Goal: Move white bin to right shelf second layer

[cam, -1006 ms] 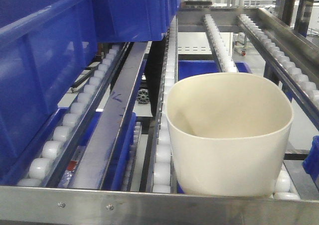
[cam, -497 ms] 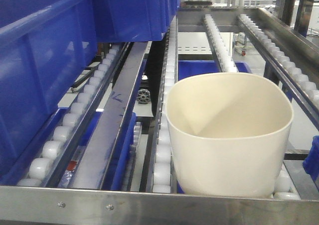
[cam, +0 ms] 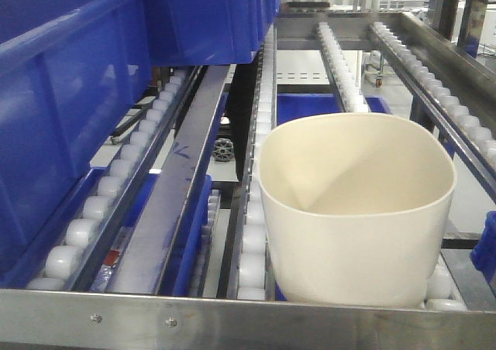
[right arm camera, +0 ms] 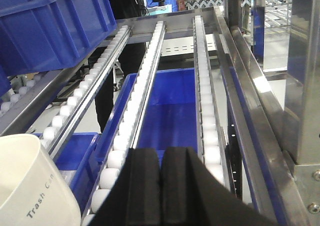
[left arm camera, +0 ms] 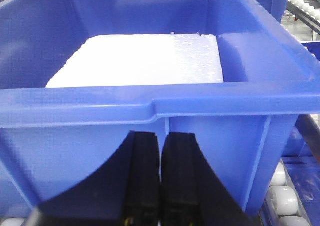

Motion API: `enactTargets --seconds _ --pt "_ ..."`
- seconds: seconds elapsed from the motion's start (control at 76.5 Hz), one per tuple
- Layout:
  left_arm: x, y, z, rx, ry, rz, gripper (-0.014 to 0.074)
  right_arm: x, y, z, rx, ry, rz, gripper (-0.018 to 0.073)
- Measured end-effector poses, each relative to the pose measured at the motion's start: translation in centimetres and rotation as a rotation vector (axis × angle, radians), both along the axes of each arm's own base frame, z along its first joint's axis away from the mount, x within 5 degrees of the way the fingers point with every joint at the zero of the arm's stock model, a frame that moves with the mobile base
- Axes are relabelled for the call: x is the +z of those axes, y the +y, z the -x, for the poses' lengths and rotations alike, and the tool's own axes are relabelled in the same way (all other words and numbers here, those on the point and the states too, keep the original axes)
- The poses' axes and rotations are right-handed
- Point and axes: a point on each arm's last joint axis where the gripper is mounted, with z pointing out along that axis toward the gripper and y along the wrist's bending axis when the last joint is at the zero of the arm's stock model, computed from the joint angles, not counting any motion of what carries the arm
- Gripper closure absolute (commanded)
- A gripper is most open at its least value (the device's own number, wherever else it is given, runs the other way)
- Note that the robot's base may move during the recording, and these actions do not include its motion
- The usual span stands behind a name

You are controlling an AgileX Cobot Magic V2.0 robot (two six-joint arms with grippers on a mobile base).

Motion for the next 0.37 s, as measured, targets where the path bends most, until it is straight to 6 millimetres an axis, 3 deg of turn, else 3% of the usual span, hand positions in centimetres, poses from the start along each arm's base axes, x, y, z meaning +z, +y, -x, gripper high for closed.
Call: enactTargets --seconds 0.366 --pt "0.00 0.00 0.00 0.000 0.000 0.000 0.0512 0.00 0.00 0.00 0.000 0.000 0.000 0.0504"
